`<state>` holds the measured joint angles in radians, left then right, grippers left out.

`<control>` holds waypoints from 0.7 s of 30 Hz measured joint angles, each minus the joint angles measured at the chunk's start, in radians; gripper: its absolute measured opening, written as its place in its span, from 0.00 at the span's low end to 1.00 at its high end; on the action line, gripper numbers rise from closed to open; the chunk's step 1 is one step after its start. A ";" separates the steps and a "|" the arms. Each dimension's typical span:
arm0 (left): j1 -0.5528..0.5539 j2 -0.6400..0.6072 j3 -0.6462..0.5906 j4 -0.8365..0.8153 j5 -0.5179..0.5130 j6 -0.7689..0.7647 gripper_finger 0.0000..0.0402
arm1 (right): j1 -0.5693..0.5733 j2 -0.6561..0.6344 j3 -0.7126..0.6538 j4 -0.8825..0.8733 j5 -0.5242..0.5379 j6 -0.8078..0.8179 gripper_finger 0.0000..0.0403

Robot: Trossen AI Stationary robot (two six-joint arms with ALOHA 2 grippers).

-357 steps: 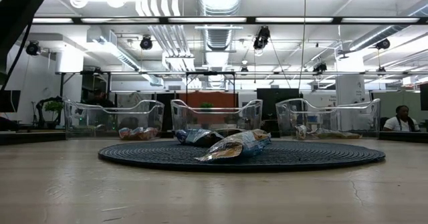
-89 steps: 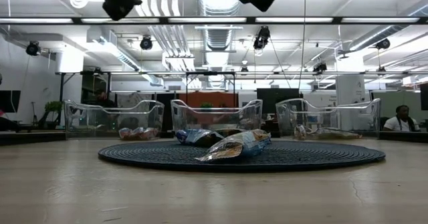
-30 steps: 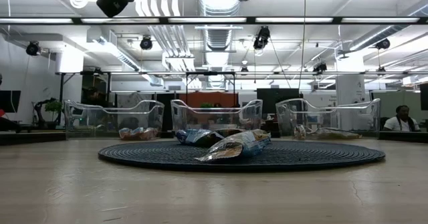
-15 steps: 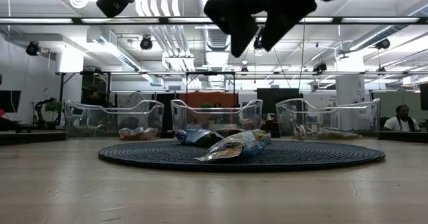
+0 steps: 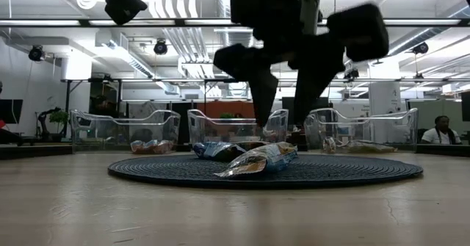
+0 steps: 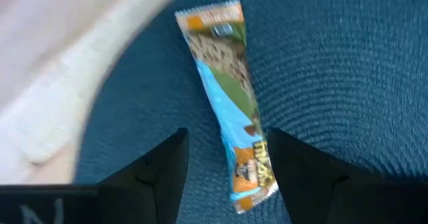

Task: Pick and place Granola Bars by type
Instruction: Put the yellow granola bar into the right transparent bin

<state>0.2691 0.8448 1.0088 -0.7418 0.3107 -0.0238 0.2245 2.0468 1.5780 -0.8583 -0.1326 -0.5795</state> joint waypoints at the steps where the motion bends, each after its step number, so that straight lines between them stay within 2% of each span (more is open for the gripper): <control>1: 0.000 0.000 0.000 0.000 0.000 0.000 0.28 | -0.001 0.007 0.000 0.000 0.010 -0.002 0.48; 4: 0.000 0.000 0.000 0.000 0.000 0.000 0.28 | -0.006 0.022 0.000 0.001 0.035 -0.002 0.48; 21: 0.000 0.000 0.000 0.000 0.001 0.001 0.28 | -0.021 0.049 -0.014 0.013 0.031 -0.030 0.48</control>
<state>0.2691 0.8448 1.0088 -0.7418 0.3121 -0.0231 0.2030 2.0960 1.5639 -0.8451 -0.1013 -0.6095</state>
